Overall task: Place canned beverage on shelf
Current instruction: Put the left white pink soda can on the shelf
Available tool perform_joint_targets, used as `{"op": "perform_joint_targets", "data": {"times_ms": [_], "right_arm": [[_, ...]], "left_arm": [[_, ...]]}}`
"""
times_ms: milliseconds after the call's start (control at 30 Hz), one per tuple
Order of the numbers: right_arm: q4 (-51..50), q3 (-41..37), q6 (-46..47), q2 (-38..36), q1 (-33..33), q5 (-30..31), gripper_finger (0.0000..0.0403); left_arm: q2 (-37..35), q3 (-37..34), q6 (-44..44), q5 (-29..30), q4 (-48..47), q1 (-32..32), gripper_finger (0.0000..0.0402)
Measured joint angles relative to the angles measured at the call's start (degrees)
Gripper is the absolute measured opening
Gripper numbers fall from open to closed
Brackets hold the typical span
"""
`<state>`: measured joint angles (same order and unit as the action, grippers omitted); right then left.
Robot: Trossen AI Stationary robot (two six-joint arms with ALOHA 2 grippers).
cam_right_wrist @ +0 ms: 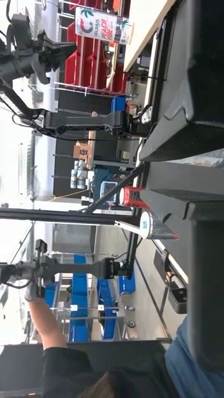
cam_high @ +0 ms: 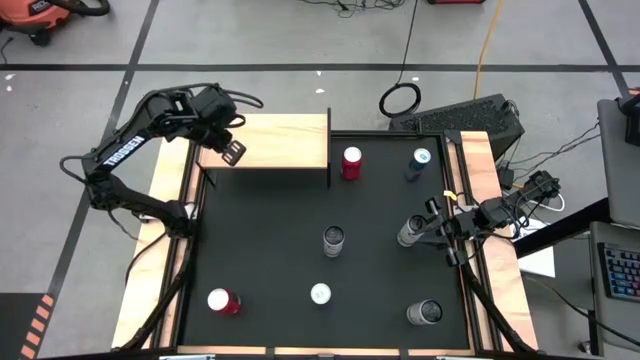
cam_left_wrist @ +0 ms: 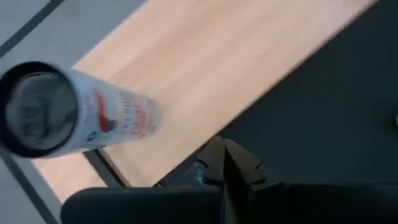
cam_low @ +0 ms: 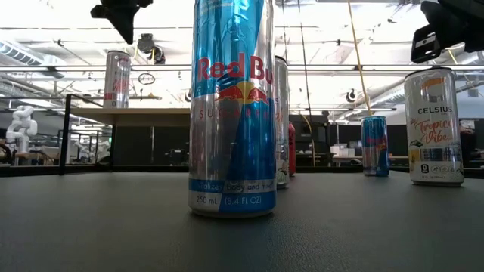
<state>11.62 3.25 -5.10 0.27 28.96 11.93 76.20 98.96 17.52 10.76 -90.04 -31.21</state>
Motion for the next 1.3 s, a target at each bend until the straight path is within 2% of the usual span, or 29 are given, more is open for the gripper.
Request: {"op": "perform_joint_targets", "data": {"times_ms": [233, 667, 1100, 1300], "right_arm": [[0.1, 0.0, 0.0, 0.0, 0.0, 0.0, 0.0068], [0.1, 0.0, 0.0, 0.0, 0.0, 0.0, 0.0068], [0.1, 0.0, 0.0, 0.0, 0.0, 0.0, 0.0068], [0.2, 0.0, 0.0, 0.0, 0.0, 0.0, 0.0068]], "left_arm": [[0.0, 0.0, 4.5, 2.4, 0.0, -2.7, 0.0001], [0.0, -0.1, 4.6, 4.4, 0.0, -8.2, 0.0001], [0.1, -7.8, 0.0, 5.0, 0.0, -11.7, 0.0001], [0.1, -8.0, -1.5, 10.6, 0.0, -12.0, 0.0001]]}}
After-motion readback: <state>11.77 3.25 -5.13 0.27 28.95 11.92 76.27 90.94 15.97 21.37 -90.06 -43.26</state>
